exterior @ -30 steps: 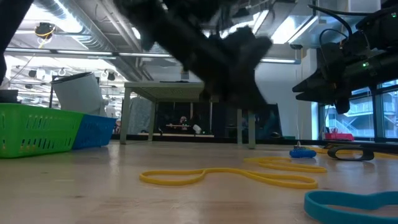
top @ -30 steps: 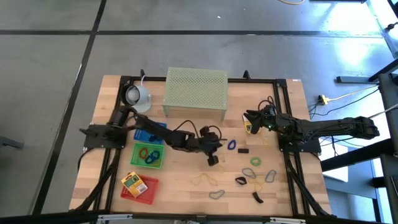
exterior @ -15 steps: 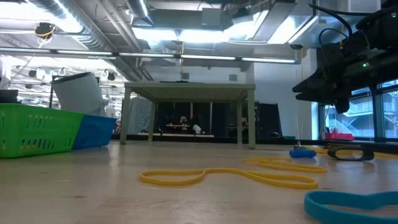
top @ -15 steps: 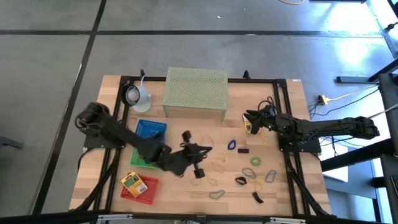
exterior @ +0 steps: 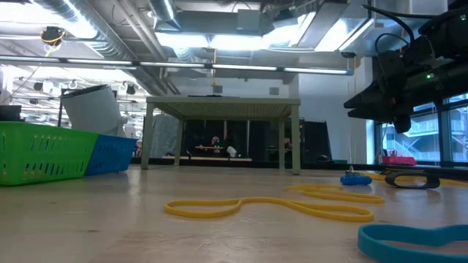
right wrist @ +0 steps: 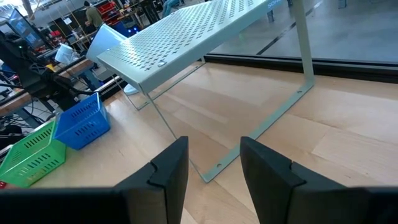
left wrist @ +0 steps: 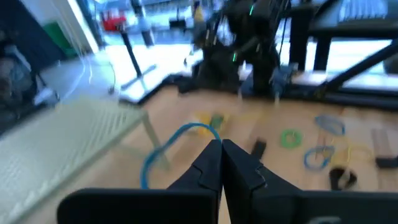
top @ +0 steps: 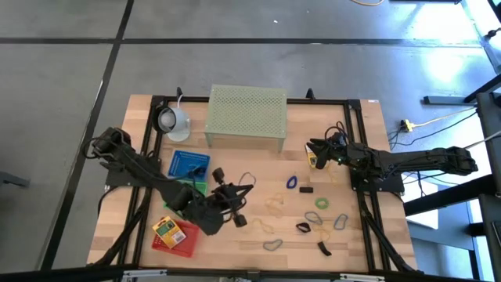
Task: Pick & Place Office Desk Supplies
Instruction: Put the blue rubber band into the blue bin
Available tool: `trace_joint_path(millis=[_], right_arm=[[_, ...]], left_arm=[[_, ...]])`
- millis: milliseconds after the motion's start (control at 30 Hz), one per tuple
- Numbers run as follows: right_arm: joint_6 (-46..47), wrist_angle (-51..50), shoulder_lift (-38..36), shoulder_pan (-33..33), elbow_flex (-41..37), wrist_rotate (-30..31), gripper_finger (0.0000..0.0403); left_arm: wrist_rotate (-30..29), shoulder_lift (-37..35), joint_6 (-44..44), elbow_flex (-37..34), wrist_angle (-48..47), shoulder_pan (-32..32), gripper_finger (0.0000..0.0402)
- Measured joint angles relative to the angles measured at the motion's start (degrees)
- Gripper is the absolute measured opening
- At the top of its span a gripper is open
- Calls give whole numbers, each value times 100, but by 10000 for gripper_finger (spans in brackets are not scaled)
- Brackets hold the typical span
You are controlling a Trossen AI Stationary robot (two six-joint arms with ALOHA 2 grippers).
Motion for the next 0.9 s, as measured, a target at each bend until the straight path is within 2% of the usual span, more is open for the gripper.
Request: trace_joint_path(millis=[200, 400, 700, 767, 900], right_arm=[[11, 0, 0, 1, 0, -1, 146], [10, -60, 0, -1, 1, -2, 146], [10, -349, 0, 1, 0, 223, 146], [10, -350, 0, -1, 0, 295, 146], [9, -352, 0, -1, 0, 302, 146]], left_arm=[[1015, -60, -2323, 2, -2192, 190, 3], [1831, -359, -3964, 2, -4171, 284, 3], [2179, -673, -6315, 2, -7422, 169, 3], [2354, -680, -6691, -116, -7845, 247, 3], [2769, -751, -6875, -674, -7758, 466, 2]])
